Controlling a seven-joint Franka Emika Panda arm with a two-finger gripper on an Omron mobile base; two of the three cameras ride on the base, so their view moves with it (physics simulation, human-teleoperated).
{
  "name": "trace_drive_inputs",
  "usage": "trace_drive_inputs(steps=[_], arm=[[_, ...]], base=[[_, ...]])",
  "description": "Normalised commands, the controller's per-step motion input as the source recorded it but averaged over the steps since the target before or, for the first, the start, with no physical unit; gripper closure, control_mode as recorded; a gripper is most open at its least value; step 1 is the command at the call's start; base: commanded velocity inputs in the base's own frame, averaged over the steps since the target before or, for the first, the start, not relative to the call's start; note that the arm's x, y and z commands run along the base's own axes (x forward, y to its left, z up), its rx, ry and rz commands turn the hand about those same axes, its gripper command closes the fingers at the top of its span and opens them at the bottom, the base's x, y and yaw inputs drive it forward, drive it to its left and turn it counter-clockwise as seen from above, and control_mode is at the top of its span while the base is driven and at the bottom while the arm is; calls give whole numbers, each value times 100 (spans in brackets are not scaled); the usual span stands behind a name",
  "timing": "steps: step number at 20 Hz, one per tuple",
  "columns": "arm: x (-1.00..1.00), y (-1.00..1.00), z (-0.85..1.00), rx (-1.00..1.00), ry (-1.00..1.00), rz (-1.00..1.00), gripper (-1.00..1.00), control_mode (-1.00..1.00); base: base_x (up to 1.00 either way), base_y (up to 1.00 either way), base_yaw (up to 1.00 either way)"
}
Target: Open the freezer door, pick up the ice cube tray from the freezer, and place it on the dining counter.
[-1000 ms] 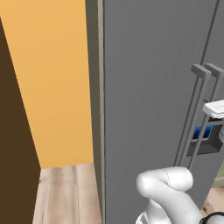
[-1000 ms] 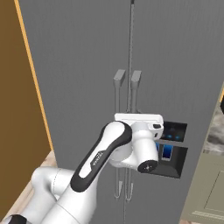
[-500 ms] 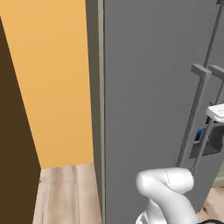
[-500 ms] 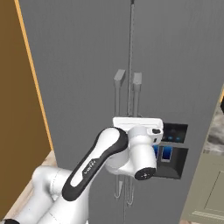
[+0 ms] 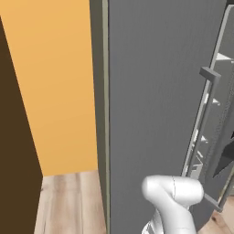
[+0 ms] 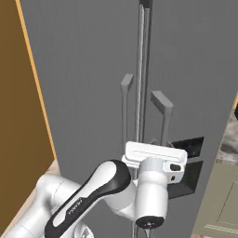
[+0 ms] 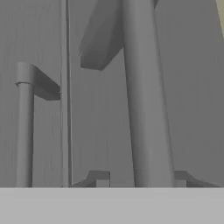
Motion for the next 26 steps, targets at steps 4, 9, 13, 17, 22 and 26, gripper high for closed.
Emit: trace_drive_inputs(steps=[4, 9, 13, 17, 22, 26], arm=[[-67, -42, 0, 0, 0, -21, 100, -100], [-50, -41, 0, 0, 0, -18, 100, -100], [-42, -51, 0, 0, 0, -16, 100, -100], [-33, -53, 0, 0, 0, -12, 100, -100], [-24, -39, 0, 0, 0, -5, 100, -100], [0, 0, 0, 0, 0, 0, 100, -100]], base=[[0, 0, 0], [0, 0, 0], [0, 0, 0], [0, 0, 0], [0, 0, 0], [0, 0, 0]])
